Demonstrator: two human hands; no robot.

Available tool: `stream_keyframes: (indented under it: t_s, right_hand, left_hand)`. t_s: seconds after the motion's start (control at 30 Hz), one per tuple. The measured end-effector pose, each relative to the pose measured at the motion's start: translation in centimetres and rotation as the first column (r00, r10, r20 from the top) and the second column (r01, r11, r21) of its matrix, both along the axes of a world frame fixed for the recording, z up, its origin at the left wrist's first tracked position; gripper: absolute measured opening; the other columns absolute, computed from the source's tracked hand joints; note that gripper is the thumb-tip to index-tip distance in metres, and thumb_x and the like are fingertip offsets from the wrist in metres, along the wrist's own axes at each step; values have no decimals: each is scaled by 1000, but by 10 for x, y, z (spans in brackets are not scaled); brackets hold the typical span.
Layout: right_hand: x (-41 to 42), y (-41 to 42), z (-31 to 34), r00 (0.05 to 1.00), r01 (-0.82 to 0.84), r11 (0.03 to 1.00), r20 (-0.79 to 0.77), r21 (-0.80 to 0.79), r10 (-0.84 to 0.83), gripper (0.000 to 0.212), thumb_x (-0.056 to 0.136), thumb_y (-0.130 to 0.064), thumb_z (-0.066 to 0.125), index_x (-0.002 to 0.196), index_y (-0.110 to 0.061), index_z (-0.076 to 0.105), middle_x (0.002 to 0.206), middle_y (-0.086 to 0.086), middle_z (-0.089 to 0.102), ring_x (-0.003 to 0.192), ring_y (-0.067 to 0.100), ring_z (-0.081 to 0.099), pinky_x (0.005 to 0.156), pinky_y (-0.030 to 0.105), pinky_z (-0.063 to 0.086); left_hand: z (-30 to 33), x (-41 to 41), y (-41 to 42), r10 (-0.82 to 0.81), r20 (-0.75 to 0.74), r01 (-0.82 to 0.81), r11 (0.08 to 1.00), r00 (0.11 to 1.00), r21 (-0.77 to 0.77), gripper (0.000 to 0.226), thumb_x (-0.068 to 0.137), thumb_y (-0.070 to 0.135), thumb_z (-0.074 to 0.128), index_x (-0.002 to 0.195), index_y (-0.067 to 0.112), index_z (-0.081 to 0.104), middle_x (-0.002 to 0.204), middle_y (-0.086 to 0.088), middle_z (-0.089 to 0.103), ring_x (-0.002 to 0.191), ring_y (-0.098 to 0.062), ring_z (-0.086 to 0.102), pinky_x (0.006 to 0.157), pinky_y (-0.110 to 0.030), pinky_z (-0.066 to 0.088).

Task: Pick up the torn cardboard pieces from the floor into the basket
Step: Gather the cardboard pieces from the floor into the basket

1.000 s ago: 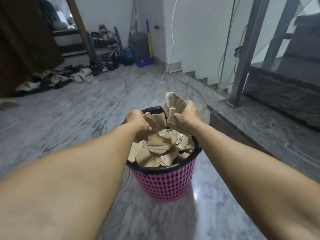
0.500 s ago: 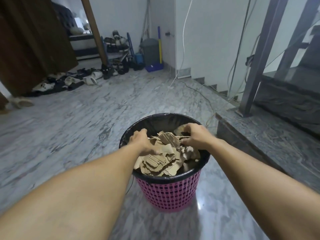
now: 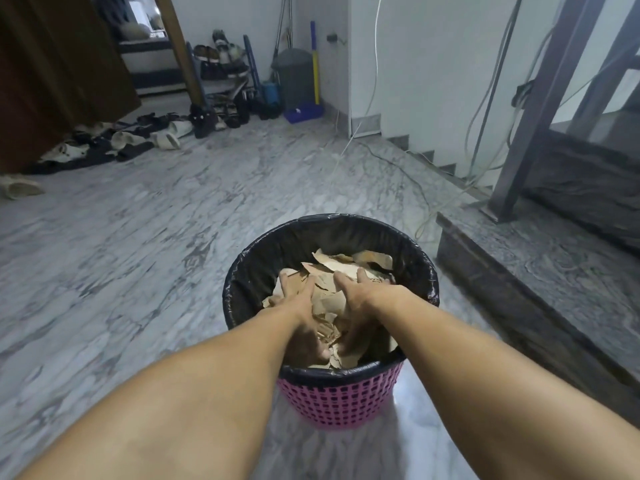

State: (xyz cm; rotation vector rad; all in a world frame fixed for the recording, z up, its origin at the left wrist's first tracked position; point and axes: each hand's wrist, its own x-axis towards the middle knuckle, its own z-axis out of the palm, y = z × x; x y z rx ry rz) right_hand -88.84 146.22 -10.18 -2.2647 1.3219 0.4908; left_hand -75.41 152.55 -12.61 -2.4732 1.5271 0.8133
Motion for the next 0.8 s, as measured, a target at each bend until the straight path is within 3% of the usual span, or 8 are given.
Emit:
stream_keyframes:
  t_s: [0.13,0.33,0.53,0.7,0.8]
  right_hand:
    - [8,-4,-22,999,33,999,-44,38,-31,127,65,-46,86,150,-46,-8,163,5,-21,144,56,-4,115,66,18]
    - [10,-7,-36,991,25,997,-131,73,-15,119,77,-41,78,150,-45,-16,160,5,-29,145,54,-5,114,64,20]
    - [11,-9,-40,988,25,996,-157,86,-11,116,80,-39,75,150,-45,-16,160,5,-29,146,52,-4,114,63,24]
    - [13,-10,-45,985,4,999,-175,53,6,108,81,-42,73,152,-44,-8,162,7,-23,145,54,6,110,62,31]
    - [13,-12,-47,985,2,998,-174,68,10,106,83,-39,71,152,-44,-8,162,6,-23,146,52,5,113,59,31]
  left_hand:
    - [-13,1,-4,-11,-37,13,998,999,63,120,80,17,76,148,44,-19,152,-11,-38,148,-41,-2,117,-56,18]
    - [-23,-8,-5,-56,52,44,978,997,203,130,76,30,80,145,39,-29,157,-11,-29,148,-41,-2,118,-55,15]
    - [-25,-10,-4,-134,124,92,951,983,294,140,69,43,83,143,32,-36,157,-14,-29,147,-43,-1,117,-56,18]
    - [-27,-10,-7,-150,137,100,942,979,319,121,81,49,70,146,31,-31,158,-13,-28,148,-38,-1,119,-52,13]
    - [-31,-8,-8,-162,136,105,929,977,355,129,76,50,74,145,29,-33,156,-16,-29,149,-37,-2,119,-51,12]
